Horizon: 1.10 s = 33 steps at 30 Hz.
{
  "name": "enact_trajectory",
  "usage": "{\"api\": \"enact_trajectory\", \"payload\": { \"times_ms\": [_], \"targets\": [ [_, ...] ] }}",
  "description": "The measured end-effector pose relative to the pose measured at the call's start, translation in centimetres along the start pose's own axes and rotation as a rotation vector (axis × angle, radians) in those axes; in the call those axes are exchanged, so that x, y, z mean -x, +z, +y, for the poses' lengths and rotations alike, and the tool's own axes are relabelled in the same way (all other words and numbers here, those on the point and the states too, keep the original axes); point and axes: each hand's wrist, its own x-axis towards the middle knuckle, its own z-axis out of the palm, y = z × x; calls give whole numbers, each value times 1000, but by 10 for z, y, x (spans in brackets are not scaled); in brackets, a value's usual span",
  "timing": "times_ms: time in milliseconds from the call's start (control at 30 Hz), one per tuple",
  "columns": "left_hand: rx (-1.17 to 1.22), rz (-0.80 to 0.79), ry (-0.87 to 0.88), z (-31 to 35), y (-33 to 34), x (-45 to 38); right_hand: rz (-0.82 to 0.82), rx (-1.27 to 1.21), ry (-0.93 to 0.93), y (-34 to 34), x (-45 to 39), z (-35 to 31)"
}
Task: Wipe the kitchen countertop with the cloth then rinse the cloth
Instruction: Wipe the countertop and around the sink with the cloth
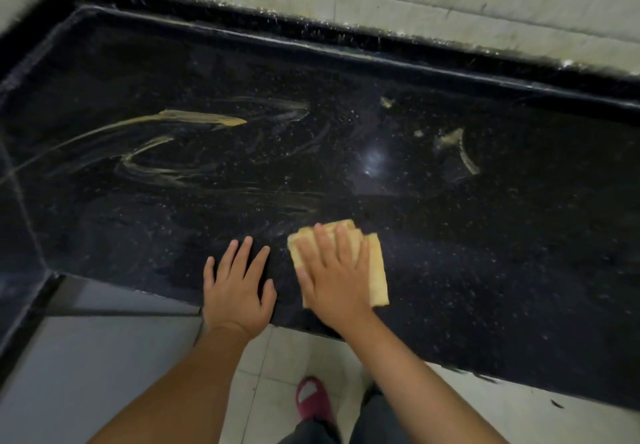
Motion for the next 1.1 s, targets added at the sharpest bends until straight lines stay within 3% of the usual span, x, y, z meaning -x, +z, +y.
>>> {"api": "enact_trajectory", "payload": {
  "times_ms": [67, 167, 300, 400, 533, 633, 800, 933, 1100],
  "targets": [
    [-12, 16, 5, -3, 0, 1, -61, -4, -72, 13, 39, 6],
    [-27, 18, 7, -8, 0, -1, -74, 27, -37, 20, 92, 47],
    [-8, 4, -1, -3, 4, 4, -101, 128, 288, -6, 110, 125],
    [15, 6, 0, -1, 6, 9, -189, -40, 597, -31, 80, 152],
    [29, 40, 6, 1, 7, 11, -99, -128, 683, -49, 2, 140],
    [41, 70, 21, 3, 7, 3, -118, -112, 552, -51, -56, 111],
    [17, 71, 33, 0, 6, 0, -186, -70, 122, -35, -82, 34],
    [22, 48, -10, -5, 6, 3, -47, 70, -198, -7, -30, 23],
    [0, 18, 8, -6, 7, 4, -103, 147, -350, 15, 89, 98]
  ]
}}
